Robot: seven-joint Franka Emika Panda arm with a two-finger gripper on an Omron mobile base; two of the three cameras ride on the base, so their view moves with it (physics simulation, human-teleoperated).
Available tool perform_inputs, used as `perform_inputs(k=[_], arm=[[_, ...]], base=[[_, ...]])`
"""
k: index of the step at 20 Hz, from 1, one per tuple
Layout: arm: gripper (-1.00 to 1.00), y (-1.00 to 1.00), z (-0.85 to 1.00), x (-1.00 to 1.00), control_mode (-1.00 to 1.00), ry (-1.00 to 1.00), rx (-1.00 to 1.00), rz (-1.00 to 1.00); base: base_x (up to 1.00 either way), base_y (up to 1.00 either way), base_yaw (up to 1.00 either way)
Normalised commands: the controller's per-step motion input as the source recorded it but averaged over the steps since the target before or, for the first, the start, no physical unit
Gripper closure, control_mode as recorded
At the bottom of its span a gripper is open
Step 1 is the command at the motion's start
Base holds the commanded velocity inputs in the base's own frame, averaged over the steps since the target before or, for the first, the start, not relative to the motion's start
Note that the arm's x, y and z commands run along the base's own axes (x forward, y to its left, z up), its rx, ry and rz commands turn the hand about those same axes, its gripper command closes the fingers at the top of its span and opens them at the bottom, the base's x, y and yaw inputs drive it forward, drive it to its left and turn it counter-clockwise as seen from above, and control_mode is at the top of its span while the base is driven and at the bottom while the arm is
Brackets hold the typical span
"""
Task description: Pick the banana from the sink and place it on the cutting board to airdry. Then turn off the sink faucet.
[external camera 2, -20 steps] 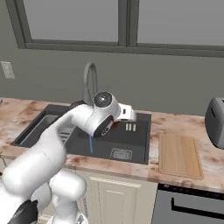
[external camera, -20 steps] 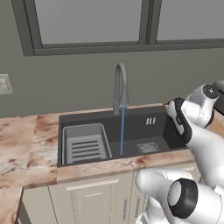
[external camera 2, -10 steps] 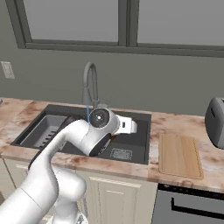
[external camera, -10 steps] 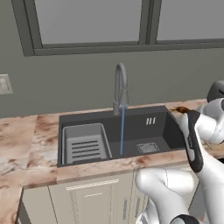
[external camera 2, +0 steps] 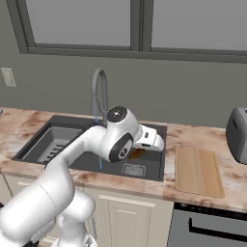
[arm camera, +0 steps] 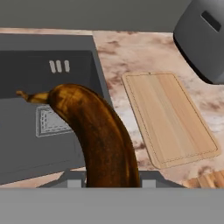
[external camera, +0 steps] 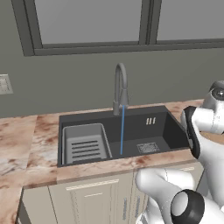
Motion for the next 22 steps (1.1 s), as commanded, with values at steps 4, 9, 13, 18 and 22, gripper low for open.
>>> perform_inputs(k=[4, 9, 13, 18, 22], arm=[[1.00, -0.59, 0.00, 0.01, -1.00, 0.04, 0.00, 0.02], [1.00, -0.38, -0.29, 0.00, -1.00, -0.14, 0.00, 0.14], [1.00, -0.34, -0.26, 0.00, -1.00, -0.04, 0.00, 0.07], [1.00, -0.44, -0.19, 0.06, -1.00, 0.02, 0.00, 0.00], [1.00, -0.45, -0.08, 0.13, -1.00, 0.06, 0.00, 0.00]], base=[[0.00, 0.00, 0.00], [0.00, 0.00, 0.00], [0.00, 0.00, 0.00], [0.00, 0.00, 0.00], [0.00, 0.00, 0.00]])
